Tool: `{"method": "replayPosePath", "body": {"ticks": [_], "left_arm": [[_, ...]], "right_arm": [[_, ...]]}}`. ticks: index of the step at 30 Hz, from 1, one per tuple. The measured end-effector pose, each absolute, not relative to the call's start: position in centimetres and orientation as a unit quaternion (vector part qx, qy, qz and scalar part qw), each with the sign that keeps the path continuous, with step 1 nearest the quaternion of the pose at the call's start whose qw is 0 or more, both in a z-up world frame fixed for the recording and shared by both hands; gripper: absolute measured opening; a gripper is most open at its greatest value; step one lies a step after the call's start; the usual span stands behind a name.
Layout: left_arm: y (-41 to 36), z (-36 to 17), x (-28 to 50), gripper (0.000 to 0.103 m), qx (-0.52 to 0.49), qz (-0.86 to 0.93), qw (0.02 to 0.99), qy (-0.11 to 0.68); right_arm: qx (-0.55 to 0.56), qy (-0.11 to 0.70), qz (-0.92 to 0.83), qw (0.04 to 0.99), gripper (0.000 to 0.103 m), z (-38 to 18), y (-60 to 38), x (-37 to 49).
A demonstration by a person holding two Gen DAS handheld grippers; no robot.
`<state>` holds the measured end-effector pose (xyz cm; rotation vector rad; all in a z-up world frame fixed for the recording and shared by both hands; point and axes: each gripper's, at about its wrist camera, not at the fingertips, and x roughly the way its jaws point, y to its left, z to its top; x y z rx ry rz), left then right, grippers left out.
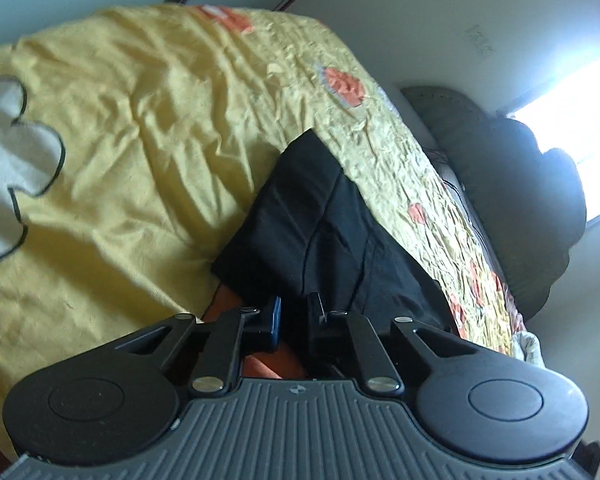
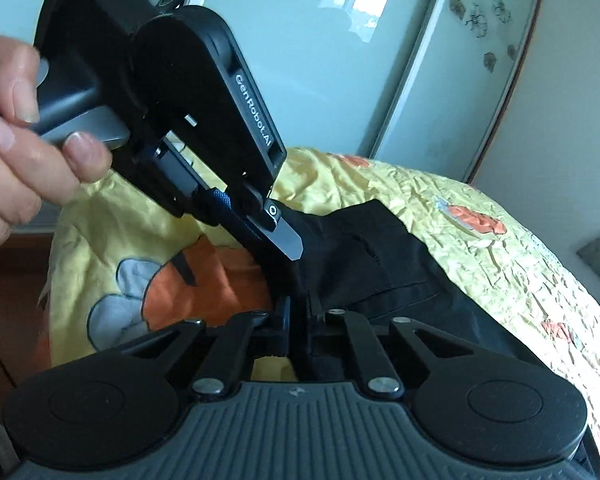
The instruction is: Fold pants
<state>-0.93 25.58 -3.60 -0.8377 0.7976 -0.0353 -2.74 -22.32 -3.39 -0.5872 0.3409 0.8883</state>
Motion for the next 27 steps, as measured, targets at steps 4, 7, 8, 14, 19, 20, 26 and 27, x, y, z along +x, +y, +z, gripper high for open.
{"method": "replayPosePath", "body": {"ticks": [4,7,8,14,19,20,26,27], "left_arm": [[25.4,-3.2,-1.1,0.046,-0.390,-0.017,0.842,0.373],[25.3,-2.6,-1.4,0.061,-0.384,-0.010,0.847,0.367],[25.3,-2.5,-1.4,0.061,-0.383,-0.011,0.848,0.366],[25.5,-3.7,-0.8,0.063,-0.418,-0.027,0.825,0.378],[25.5,-5.2,0.0,0.073,-0.482,-0.057,0.792,0.370],[25.5,-5.4,0.0,0.074,-0.490,-0.057,0.790,0.364],[25.3,-5.7,1.0,0.077,-0.515,-0.068,0.784,0.339],[25.1,-5.7,1.4,0.077,-0.516,-0.068,0.784,0.339]], "right_arm": [[-0.291,0.163,0.405,0.851,0.030,-3.3,-22.3,-3.3],[-0.320,0.138,0.393,0.851,0.059,-3.2,-22.5,-4.9],[-0.332,0.133,0.390,0.849,0.059,-3.4,-22.5,-5.3],[-0.362,0.135,0.333,0.860,0.058,-4.7,-21.9,-4.8],[-0.464,0.066,0.295,0.833,0.057,-6.5,-19.8,-5.9],[-0.475,0.045,0.292,0.829,0.053,-6.8,-19.4,-6.2],[-0.398,0.062,0.322,0.857,0.022,-5.4,-20.0,-4.5],[-0.345,0.083,0.334,0.873,0.022,-4.1,-20.8,-3.7]]}}
